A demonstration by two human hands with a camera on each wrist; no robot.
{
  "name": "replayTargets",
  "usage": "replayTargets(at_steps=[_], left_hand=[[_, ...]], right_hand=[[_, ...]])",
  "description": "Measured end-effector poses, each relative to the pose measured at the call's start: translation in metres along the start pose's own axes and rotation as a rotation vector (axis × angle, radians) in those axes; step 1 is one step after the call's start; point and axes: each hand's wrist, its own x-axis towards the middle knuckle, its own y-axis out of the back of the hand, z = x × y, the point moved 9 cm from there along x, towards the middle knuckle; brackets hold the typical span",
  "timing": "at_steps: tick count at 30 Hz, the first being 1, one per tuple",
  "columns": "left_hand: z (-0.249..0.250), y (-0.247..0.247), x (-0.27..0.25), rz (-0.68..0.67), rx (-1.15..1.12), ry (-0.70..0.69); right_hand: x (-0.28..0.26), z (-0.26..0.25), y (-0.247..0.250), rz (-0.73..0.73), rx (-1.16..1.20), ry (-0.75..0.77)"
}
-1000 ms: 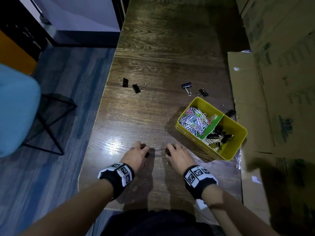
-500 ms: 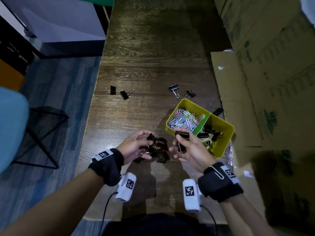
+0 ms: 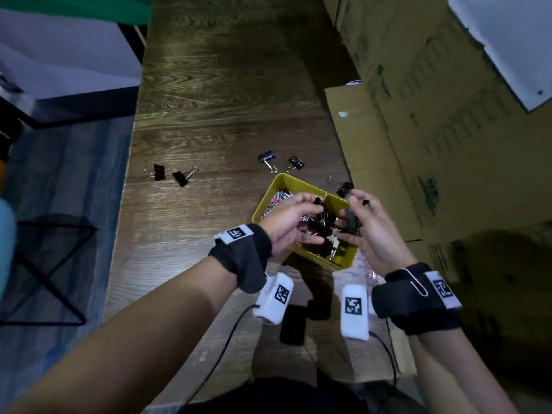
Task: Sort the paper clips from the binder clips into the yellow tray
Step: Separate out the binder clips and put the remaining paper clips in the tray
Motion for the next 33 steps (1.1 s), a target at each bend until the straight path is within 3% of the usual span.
replayTargets(at_steps=[6, 11, 17, 23, 25, 29, 33], left_hand=[[-0.008, -0.017, 0.014, 0.059, 0.277, 0.025], [-0.010, -0.009, 0.015, 0.066, 0.284, 0.006], [0.032, 0.039, 0.017, 0.189, 0.212, -0.118], [0.085, 0.094, 0.048, 0.366, 0.336, -0.204], [0.100, 0.110, 0.064, 0.427, 0.430, -0.217], [0.121, 0.139, 0.096, 0.561, 0.769, -0.242], [0.110, 0.145, 0.128, 0.517, 1.283, -0.115]], right_hand=[[0.009, 0.017, 0.016, 0.018, -0.250, -0.045], [0.009, 0.009, 0.018, 0.030, -0.291, -0.018], [0.040, -0.039, 0.029, 0.083, -0.461, 0.109], [0.106, -0.054, 0.035, 0.053, -0.933, 0.064], [0.126, -0.049, 0.028, -0.014, -1.094, 0.038], [0.156, -0.022, 0.005, -0.301, -1.411, -0.071], [0.179, -0.021, 0.002, -0.348, -1.482, -0.084]])
